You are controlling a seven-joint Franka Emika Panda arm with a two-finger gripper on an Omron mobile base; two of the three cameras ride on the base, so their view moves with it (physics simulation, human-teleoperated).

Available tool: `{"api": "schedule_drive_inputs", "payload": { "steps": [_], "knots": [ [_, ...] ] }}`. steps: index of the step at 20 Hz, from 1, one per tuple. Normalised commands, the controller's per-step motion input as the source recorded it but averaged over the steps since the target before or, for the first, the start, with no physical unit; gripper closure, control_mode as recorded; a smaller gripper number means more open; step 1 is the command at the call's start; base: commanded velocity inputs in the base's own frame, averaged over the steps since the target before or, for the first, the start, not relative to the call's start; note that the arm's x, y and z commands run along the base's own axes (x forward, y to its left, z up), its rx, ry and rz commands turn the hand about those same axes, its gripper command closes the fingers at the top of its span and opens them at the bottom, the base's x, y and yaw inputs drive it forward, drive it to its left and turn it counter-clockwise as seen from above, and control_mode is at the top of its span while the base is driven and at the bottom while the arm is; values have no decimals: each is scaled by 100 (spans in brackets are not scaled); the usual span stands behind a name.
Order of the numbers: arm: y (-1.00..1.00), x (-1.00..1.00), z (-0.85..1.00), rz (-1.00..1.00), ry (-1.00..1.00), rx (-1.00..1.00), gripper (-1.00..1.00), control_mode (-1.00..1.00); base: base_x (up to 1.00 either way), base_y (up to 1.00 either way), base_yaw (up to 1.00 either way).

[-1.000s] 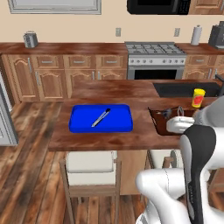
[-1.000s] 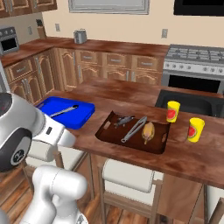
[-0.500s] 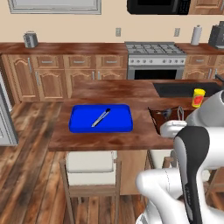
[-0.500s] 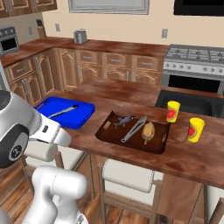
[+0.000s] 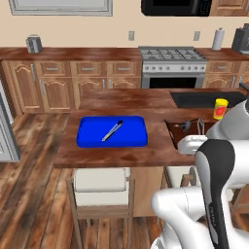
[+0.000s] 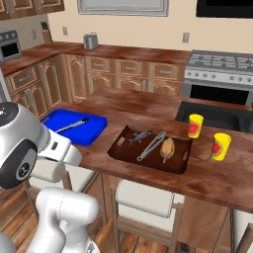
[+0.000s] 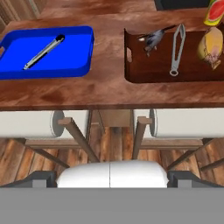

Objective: Gather the onion and sweet potato from the fridge and place them on a tray on the dining counter. Then gather the chicken drumstick and fish from the fridge and place them on the other tray.

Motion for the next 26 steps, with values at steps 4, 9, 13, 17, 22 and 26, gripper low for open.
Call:
{"api": "schedule_drive_inputs", "payload": {
  "steps": [4,9,13,17,22,26],
  "knots": [
    [0,-8,0,2,-2,0,-100,-100,0,0,0],
    [0,0,0,0,0,0,-100,100,-50,0,19],
    [0,0,0,0,0,0,-100,100,-40,0,24],
    [0,0,0,0,0,0,-100,100,-19,2,25],
    [0,0,0,0,0,0,-100,100,-5,4,27],
    [0,0,0,0,0,0,-100,100,-13,5,30]
  ]
}}
